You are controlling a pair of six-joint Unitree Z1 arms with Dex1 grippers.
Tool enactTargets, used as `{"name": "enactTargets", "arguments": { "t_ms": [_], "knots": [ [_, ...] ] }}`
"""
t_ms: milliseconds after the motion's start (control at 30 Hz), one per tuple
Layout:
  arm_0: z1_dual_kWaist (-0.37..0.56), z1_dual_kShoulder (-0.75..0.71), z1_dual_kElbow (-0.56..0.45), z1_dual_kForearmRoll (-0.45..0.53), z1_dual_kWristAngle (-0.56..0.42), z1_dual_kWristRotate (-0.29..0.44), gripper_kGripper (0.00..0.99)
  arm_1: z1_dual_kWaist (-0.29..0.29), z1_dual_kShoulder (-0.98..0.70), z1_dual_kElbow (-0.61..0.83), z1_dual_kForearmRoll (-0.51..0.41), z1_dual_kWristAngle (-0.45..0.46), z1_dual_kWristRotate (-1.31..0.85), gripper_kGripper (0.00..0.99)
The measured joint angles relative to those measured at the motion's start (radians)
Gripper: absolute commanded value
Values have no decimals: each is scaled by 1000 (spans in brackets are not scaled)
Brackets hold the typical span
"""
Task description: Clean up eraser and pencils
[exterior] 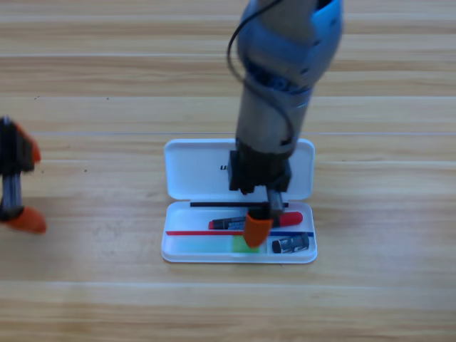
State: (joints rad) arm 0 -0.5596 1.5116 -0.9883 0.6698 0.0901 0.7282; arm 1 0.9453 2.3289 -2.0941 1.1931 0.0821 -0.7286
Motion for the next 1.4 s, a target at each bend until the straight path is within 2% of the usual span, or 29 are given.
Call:
{"name": "enactTargets", "arguments": {
  "t_ms": [133, 267, 300, 400, 467, 633, 767, 933, 1167, 1400],
  "knots": [
    [49, 6, -117, -23, -1, 44, 887, 6, -174, 110, 0, 148, 0, 919],
    [111, 62, -288, -22, -55, 73, 673, 8, -373, 179, 0, 281, 13, 919],
    [128, 88, -335, -22, -78, 79, 584, 7, -422, 196, 0, 307, 14, 919],
    [164, 193, -469, -9, -156, 107, 207, 3, -524, 237, 0, 373, 24, 919],
    [184, 265, -526, -6, -225, 132, 0, -3, -580, 266, -10, 393, 41, 928],
    [200, 407, -587, -6, -376, 138, 0, -12, -713, 458, -134, 396, 101, 931],
    [202, 486, -593, -5, -464, 136, 0, -15, -775, 517, -161, 396, 110, 931],
    [203, 641, -746, 154, -556, 146, 0, -19, -824, 573, -221, 396, 126, 931],
    [202, 770, -760, 157, -632, 179, 0, -20, -829, 614, -263, 396, 133, 931],
    [201, 793, -760, 185, -681, 182, 0, -21, -829, 615, -277, 396, 133, 931]
  ]
}}
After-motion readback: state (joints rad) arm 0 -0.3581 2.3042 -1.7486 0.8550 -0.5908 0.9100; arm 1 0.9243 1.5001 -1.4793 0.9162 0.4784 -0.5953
